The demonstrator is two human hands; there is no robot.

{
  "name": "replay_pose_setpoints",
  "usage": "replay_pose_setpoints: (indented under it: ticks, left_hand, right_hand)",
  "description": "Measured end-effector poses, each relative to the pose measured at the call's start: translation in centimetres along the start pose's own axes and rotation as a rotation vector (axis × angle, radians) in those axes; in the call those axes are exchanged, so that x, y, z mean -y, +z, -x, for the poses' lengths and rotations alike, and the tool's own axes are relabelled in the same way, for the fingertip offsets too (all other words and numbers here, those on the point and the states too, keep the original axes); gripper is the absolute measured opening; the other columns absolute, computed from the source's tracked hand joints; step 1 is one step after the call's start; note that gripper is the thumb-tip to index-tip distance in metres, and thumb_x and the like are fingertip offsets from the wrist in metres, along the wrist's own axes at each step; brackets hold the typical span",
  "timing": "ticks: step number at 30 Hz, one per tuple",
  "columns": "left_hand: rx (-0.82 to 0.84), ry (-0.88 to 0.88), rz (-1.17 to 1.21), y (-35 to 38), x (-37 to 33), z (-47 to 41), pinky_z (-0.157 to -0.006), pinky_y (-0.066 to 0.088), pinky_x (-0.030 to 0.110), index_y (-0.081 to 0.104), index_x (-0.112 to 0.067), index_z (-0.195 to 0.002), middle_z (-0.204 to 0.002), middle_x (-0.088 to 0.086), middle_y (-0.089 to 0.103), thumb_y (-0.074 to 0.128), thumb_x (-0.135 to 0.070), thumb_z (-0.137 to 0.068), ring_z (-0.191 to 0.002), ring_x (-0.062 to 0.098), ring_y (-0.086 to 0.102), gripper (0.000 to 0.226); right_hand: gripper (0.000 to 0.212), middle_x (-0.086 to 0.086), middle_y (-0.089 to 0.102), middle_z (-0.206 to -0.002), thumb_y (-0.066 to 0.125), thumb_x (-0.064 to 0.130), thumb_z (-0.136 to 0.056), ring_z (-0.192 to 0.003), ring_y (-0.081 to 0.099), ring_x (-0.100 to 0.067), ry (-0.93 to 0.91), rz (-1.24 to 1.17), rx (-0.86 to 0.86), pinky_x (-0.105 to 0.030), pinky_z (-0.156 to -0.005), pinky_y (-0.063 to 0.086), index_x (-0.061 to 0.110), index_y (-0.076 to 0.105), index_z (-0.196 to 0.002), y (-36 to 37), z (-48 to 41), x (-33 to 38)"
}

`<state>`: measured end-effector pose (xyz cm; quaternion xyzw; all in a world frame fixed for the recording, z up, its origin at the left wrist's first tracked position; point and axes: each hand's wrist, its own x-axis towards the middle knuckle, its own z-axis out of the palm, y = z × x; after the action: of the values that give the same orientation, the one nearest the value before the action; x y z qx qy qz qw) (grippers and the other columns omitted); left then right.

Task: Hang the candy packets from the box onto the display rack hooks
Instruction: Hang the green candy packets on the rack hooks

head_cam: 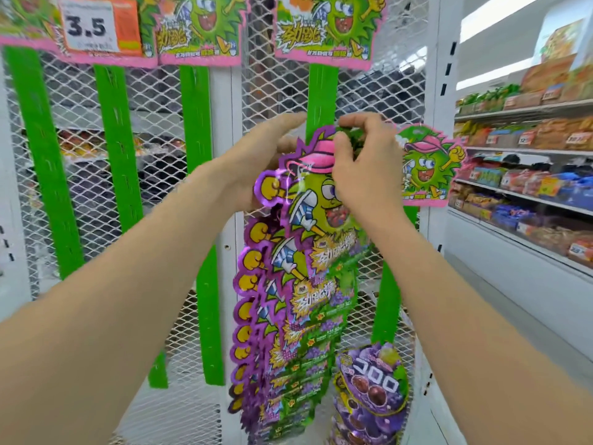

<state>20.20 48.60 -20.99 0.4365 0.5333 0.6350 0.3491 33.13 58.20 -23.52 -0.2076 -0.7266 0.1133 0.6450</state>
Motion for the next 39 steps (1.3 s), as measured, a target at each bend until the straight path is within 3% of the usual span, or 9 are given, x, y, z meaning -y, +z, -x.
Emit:
replay_pose_setpoints:
  ticks: [7,14,19,22,25,29,32,35,39]
  left_hand:
    - [0.008,-0.033,-0.159,1.0,-0.7,-0.1,-0.101,0.059,0.053,0.072,-0.010,-0.118,-0.117,0.017,0.078,0.064,-0.038,-0.104,-0.118,0.037,0.072,0.033]
    - [-0.059,0.002,-0.260,0.8,-0.1,0.1,-0.099,0.058,0.060,0.070,-0.013,-0.102,-0.115,0.022,0.076,0.060,-0.031,-0.105,-0.096,0.034,0.073,0.021]
    - [-0.174,0.360,-0.636,0.1,1.3,-0.1,-0.083,0.056,0.026,0.074,-0.026,-0.106,-0.105,-0.002,0.079,0.065,-0.034,-0.104,-0.093,0.008,0.072,0.012]
    - [-0.365,0.604,-1.001,-0.5,3.0,0.0,-0.093,0.053,0.034,0.068,-0.023,-0.124,-0.111,-0.001,0.075,0.074,-0.032,-0.097,-0.104,0.017,0.069,0.029]
    - [-0.528,0.784,-1.303,-0.9,6.5,2.1,-0.103,0.042,0.046,0.061,-0.024,-0.136,-0.135,0.001,0.065,0.074,-0.027,-0.091,-0.127,0.031,0.055,0.046]
    - [-0.543,0.985,-1.384,-2.5,14.2,6.8,-0.106,0.039,0.054,0.070,-0.020,-0.118,-0.155,0.010,0.050,0.072,-0.015,-0.085,-0.134,0.042,0.047,0.033]
    - [-0.455,0.908,-1.367,-4.2,22.5,10.7,-0.097,0.045,0.054,0.075,-0.020,-0.104,-0.137,0.011,0.063,0.072,-0.013,-0.087,-0.121,0.042,0.055,0.018]
    - [-0.062,0.479,-1.298,-5.9,32.2,14.4,-0.080,0.054,0.049,0.071,-0.020,-0.100,-0.105,0.007,0.068,0.068,-0.015,-0.079,-0.097,0.037,0.064,0.021]
    - [0.471,-0.215,-1.300,-7.5,44.2,19.6,-0.083,0.057,0.039,0.070,-0.026,-0.105,-0.106,0.003,0.073,0.069,-0.030,-0.084,-0.103,0.028,0.070,0.022]
  right_hand:
    - [0.018,0.009,0.069,-0.108,0.064,0.024,-0.100,-0.096,0.067,-0.014,0.090,-0.026,0.043,-0.043,-0.091,0.057,0.023,0.067,-0.118,0.4,-1.2,-0.7]
    - [0.020,0.007,0.070,-0.101,0.068,0.026,-0.096,-0.085,0.063,-0.006,0.170,-0.020,0.118,-0.026,-0.082,0.054,0.021,0.073,-0.115,0.0,-1.0,-1.1]
    - [0.020,0.015,0.063,-0.096,0.073,0.025,-0.094,-0.080,0.059,0.004,0.104,0.047,0.092,-0.020,-0.079,0.047,0.023,0.070,-0.113,-0.4,1.4,-1.6]
    - [0.037,-0.001,0.058,-0.117,0.075,0.018,-0.088,-0.109,0.057,-0.017,-0.008,0.196,-0.039,-0.039,-0.099,0.047,0.022,0.066,-0.124,-0.1,3.7,-1.7]
    - [0.041,-0.006,0.058,-0.116,0.068,0.008,-0.084,-0.111,0.055,-0.023,-0.182,0.216,-0.084,-0.041,-0.098,0.046,0.015,0.066,-0.124,-0.4,7.8,-1.1]
    - [0.012,0.002,0.068,-0.082,0.064,0.012,-0.085,-0.075,0.062,-0.017,-0.115,-0.024,0.424,-0.039,-0.074,0.053,0.016,0.073,-0.092,-0.4,17.2,-1.4]
    - [0.017,0.000,0.062,-0.064,0.055,0.025,-0.083,-0.062,0.060,-0.024,0.002,0.092,0.935,-0.040,-0.063,0.053,0.017,0.065,-0.073,0.5,25.2,-3.7]
    - [0.023,-0.005,0.058,-0.058,0.054,0.029,-0.085,-0.066,0.066,-0.030,0.058,0.238,1.383,-0.035,-0.059,0.052,0.013,0.061,-0.069,0.7,32.0,-5.9]
    - [0.027,-0.015,0.061,-0.074,0.059,0.025,-0.090,-0.084,0.067,-0.038,0.000,0.406,1.748,-0.035,-0.069,0.051,0.014,0.053,-0.067,1.1,37.9,-7.6]
